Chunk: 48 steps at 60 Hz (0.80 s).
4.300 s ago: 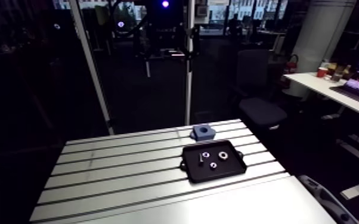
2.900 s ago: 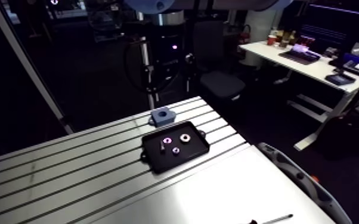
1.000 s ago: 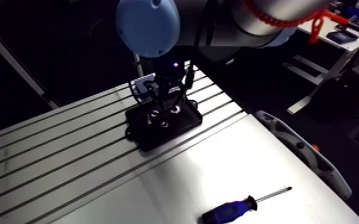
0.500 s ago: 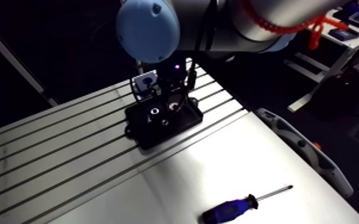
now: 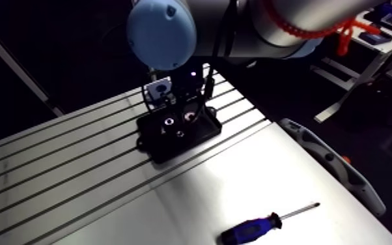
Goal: Pick up the bearing and press it into the housing until flush.
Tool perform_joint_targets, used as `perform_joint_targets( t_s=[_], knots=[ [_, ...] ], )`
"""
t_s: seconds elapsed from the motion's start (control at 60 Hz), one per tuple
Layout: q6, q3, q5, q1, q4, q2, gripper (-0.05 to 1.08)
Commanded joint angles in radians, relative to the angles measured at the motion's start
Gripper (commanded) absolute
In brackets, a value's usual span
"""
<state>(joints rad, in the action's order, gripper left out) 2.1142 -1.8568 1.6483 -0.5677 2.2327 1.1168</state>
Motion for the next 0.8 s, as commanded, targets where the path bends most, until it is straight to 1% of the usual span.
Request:
perform_joint_targets(
  t_s=[0.017,0.267,0.417,0.5,0.667,0.733,0.8],
  knots=[
    [-0.003,0.0,-0.002,0.0,0.0,-0.001,0.35],
    [-0.004,0.004,-0.002,0.002,0.0,-0.003,0.38],
    [-0.004,0.009,-0.003,0.002,0.0,-0.013,0.41],
    [-0.005,0.011,-0.004,0.002,0.002,-0.013,0.44],
    [-0.006,0.011,-0.006,0.003,0.002,-0.016,0.46],
    [-0.006,0.012,-0.006,0.003,0.002,-0.016,0.49],
    [-0.006,0.012,-0.006,0.003,0.002,-0.016,0.5]
  ],
)
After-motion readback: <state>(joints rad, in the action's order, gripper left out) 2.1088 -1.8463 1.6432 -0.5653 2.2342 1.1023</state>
